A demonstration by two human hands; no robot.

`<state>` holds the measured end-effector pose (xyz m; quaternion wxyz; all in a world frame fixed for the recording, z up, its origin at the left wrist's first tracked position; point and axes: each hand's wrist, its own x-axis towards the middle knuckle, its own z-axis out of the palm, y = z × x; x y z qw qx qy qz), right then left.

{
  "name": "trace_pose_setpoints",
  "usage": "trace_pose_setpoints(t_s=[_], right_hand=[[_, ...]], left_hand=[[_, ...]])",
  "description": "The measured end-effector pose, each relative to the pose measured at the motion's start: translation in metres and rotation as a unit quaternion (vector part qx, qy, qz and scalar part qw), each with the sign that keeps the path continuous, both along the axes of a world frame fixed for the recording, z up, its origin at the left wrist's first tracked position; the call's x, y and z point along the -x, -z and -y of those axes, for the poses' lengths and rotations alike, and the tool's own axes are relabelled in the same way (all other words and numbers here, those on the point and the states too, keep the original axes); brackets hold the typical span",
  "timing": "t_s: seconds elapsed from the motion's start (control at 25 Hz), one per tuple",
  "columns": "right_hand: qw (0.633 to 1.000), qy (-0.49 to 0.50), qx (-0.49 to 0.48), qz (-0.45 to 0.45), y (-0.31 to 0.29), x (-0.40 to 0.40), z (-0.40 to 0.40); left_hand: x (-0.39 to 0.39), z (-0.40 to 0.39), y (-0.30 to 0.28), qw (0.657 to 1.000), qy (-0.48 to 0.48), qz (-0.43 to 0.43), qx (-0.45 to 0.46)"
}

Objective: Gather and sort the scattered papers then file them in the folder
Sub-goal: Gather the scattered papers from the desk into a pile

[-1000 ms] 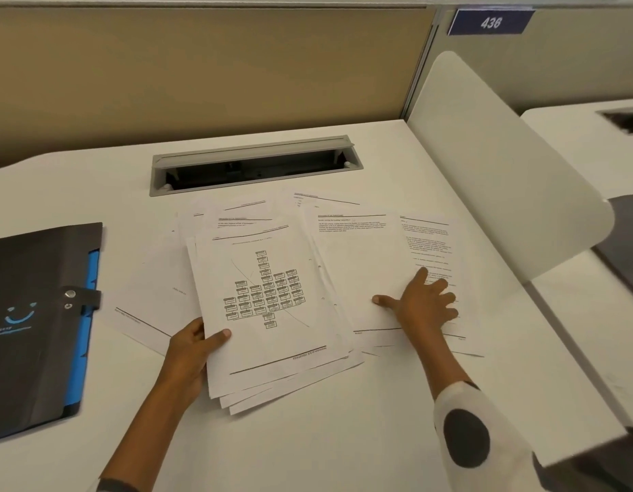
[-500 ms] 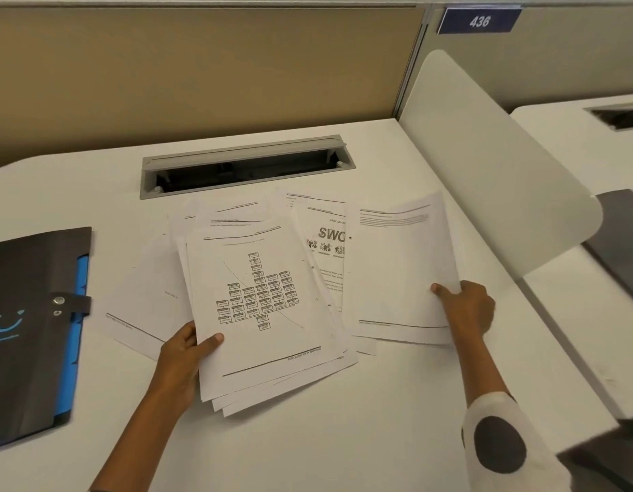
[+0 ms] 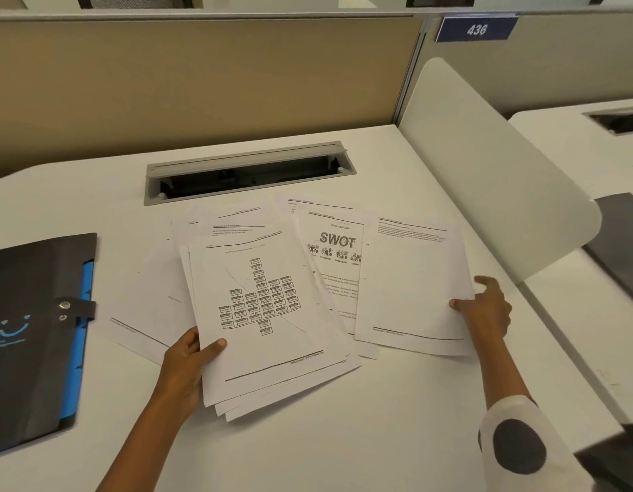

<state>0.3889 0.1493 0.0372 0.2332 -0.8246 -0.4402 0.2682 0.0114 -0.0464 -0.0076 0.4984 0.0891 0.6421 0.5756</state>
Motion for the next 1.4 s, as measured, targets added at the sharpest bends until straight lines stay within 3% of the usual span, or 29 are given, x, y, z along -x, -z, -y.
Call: trace_pose_setpoints(t_s=[0.16, 0.28, 0.44, 0.8, 0.92, 1.04, 1.24, 1.4], right_hand=[[0.989, -0.067, -0.128, -0.005, -0.014, -0.010, -0.007], [0.978, -0.019, -0.195, -0.064, -0.031, -0.018, -0.019], [0.948, 0.004, -0.221, -0.228, -0.048, -0.021, -0.028], [0.902, -0.018, -0.180, -0.392, -0.067, 0.025, -0.019], [0.922, -0.082, -0.104, -0.363, -0.034, 0.063, 0.002], [0.945, -0.166, -0.045, -0.279, 0.003, 0.098, 0.032], [0.944, -0.303, -0.048, -0.123, 0.027, 0.150, 0.062], [0.948, -0.298, -0.089, 0.068, 0.024, 0.158, 0.058]], left_hand=[[0.001, 0.000, 0.000, 1.000, -0.005, 0.003, 0.004], [0.001, 0.001, 0.000, 1.000, -0.011, 0.011, 0.005], [0.002, 0.003, -0.001, 1.000, -0.015, 0.023, 0.001], [0.002, 0.005, -0.002, 0.999, -0.021, 0.033, -0.007], [0.003, 0.006, -0.002, 0.999, -0.020, 0.033, -0.006], [0.002, 0.005, -0.002, 0.999, -0.014, 0.033, 0.007], [0.007, 0.001, -0.006, 0.995, -0.027, 0.037, 0.083], [0.003, 0.004, -0.008, 0.998, 0.020, -0.044, 0.033]])
